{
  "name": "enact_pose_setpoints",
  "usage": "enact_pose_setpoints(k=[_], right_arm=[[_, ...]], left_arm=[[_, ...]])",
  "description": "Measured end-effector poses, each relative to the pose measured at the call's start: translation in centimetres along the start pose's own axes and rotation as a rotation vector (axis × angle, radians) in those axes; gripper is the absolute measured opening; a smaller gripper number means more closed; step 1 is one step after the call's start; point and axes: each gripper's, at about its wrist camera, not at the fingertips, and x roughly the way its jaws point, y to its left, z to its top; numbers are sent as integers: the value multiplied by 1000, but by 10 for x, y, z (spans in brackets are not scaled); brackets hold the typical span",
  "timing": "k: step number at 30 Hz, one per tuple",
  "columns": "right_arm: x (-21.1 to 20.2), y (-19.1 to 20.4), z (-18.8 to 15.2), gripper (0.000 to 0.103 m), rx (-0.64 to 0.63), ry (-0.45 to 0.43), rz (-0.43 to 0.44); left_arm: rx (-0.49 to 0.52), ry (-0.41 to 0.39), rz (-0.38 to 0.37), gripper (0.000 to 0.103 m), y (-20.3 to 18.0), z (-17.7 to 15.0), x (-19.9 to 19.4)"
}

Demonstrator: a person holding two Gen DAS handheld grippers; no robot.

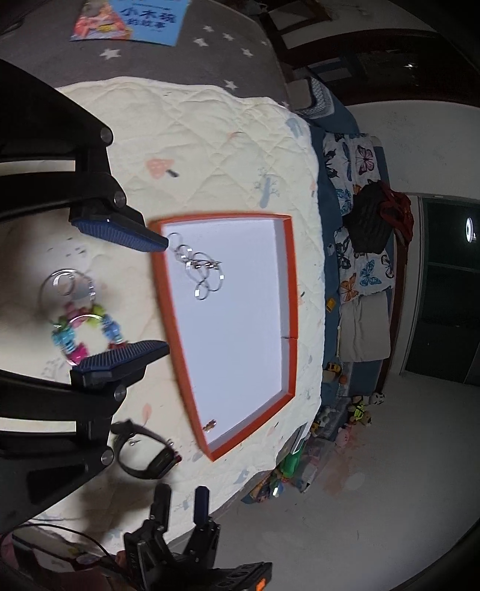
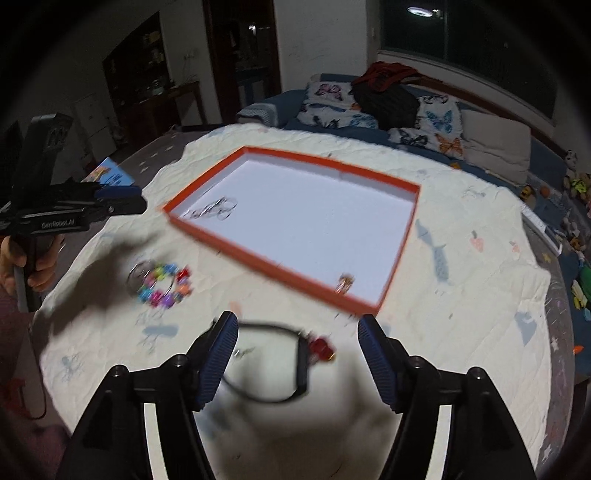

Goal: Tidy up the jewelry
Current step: 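Grasp the black watch band with the left gripper while right approaches the red hair tie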

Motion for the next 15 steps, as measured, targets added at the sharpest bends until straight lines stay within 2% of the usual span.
enact_pose_setpoints(k=[5,9,12,15], right_arm=[[5,3,-18,74,-20,38,-1],[2,-11,-22,74,43,23,-9],[1,-21,-24,74,76,18,-27],[1,-30,-27,74,92,24,-53]], left_arm=[[-34,13,12,56,1,-29,-10],[-71,21,2,56,3,-48,-14],[-61,41,-32,56,-8,-56,-13],[5,58,-94,56,-32,-60,-10]])
